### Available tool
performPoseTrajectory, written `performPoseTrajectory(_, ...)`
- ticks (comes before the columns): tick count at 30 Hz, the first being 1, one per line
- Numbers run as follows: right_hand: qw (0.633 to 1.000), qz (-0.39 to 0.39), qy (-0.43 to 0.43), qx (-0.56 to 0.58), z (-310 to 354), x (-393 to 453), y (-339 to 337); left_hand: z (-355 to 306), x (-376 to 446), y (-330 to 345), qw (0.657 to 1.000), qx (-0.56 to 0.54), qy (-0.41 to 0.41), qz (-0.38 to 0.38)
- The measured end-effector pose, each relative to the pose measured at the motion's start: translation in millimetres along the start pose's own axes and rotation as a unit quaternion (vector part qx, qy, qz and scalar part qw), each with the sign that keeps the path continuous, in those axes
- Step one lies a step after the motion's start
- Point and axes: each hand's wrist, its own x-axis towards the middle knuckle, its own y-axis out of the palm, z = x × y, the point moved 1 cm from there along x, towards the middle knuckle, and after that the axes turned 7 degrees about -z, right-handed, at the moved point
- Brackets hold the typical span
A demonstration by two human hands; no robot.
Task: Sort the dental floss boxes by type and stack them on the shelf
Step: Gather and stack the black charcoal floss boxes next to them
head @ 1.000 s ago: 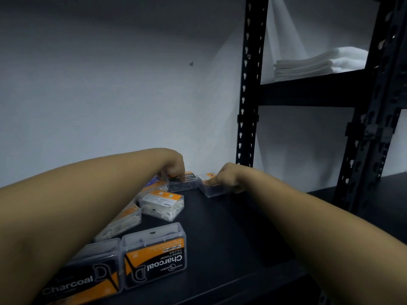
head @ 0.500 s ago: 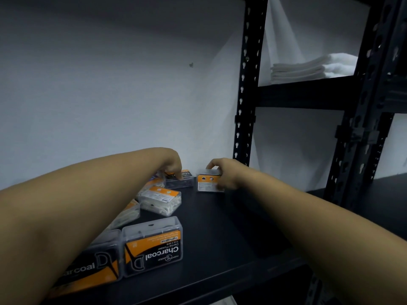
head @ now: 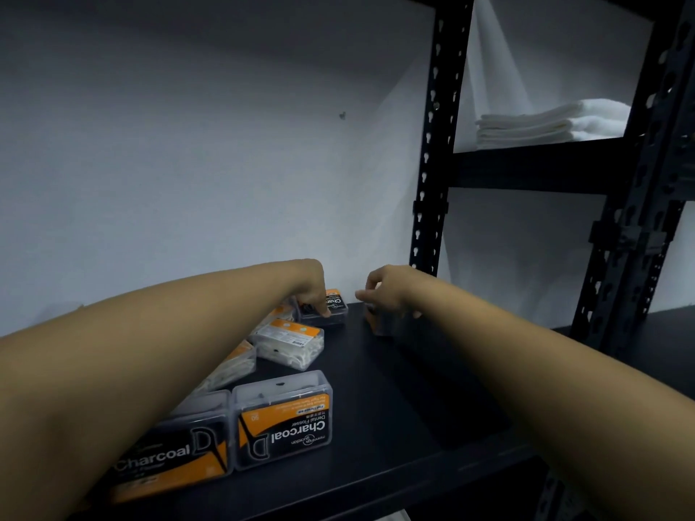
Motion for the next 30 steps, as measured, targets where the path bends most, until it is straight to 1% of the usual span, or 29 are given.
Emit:
performPoseTrajectory(3, 0.999, 0.013, -0.011, -0.043, -6.4, 1.5, -2.5, 0.6, -0.3, 1.4, 1.0, 0.001, 0.009, -0.001)
performPoseTrajectory(6, 0.999, 0.023, -0.016, -0.042, -8.7, 1.5, -6.6, 0.1, -5.0, 1.5, 1.0, 0.002, 0.02, -0.011)
performPoseTrajectory(9, 0.997, 0.032, -0.018, -0.066, -7.5, 2.8, -10.5, 0.7, -9.3, 0.7, 0.999, -0.006, 0.037, -0.02)
performPoseTrajectory(14, 0.997, 0.047, -0.008, -0.052, -11.3, 7.2, -10.4, 6.1, -12.1, -0.3, 0.995, -0.055, 0.069, -0.047)
performPoseTrajectory(19, 0.997, 0.04, -0.008, -0.072, -8.4, 5.7, -9.4, 14.5, -11.1, 0.5, 0.988, -0.06, 0.124, -0.075)
performPoseTrajectory(22, 0.996, 0.039, -0.01, -0.074, -8.8, 6.4, -7.2, 16.4, -12.9, -1.6, 0.984, -0.071, 0.142, -0.078)
performPoseTrajectory(25, 0.998, 0.039, -0.004, -0.055, -12.7, 5.6, -5.1, 18.2, -13.0, -4.0, 0.984, -0.073, 0.147, -0.063)
performPoseTrajectory(30, 0.999, 0.028, -0.006, -0.044, -18.1, 5.0, 3.3, 16.4, -12.0, -2.6, 0.988, -0.042, 0.133, -0.064)
